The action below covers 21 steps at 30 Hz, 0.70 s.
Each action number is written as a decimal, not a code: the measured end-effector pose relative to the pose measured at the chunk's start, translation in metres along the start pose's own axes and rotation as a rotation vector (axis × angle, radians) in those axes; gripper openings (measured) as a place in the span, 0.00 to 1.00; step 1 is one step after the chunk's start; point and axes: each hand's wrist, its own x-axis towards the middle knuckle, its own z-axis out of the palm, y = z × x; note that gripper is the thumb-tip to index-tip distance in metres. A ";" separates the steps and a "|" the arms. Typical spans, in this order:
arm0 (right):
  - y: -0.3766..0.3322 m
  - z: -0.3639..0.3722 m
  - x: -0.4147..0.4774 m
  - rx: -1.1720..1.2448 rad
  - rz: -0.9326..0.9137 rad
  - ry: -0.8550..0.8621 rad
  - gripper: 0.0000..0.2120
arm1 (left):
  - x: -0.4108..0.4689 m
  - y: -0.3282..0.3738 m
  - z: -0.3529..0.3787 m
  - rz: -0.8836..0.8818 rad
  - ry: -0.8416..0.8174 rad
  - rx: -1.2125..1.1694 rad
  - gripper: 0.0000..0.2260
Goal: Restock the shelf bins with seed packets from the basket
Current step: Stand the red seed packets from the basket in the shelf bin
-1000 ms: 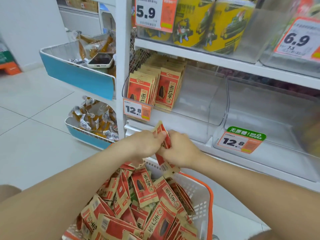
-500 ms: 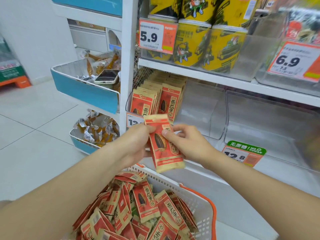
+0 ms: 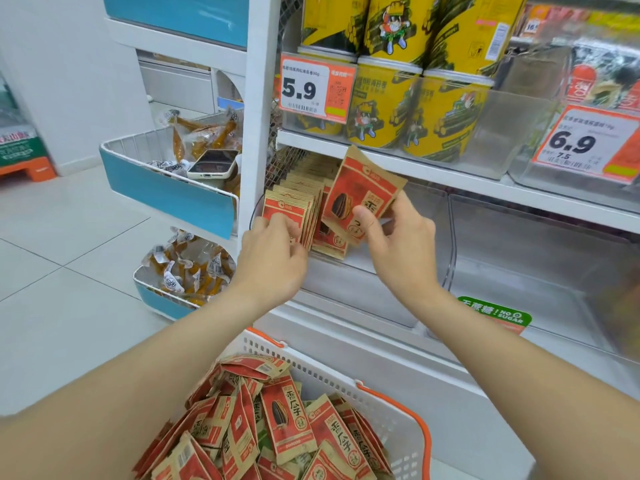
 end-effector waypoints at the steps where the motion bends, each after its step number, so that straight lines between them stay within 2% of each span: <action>1: 0.009 0.005 0.005 -0.055 0.026 -0.041 0.11 | 0.001 -0.003 -0.002 0.029 -0.032 0.131 0.09; 4: 0.031 0.025 0.015 -0.212 0.173 -0.222 0.09 | 0.002 -0.013 -0.004 0.114 -0.074 0.470 0.11; 7: 0.039 0.039 0.024 -0.183 0.365 -0.367 0.08 | 0.003 -0.014 -0.005 0.166 -0.089 0.634 0.13; 12: 0.037 0.056 0.040 -0.258 0.538 -0.309 0.06 | 0.004 -0.009 -0.001 0.224 -0.112 0.663 0.10; 21: 0.038 0.075 0.047 -0.402 0.477 -0.342 0.09 | 0.007 -0.015 0.007 0.298 -0.175 0.632 0.06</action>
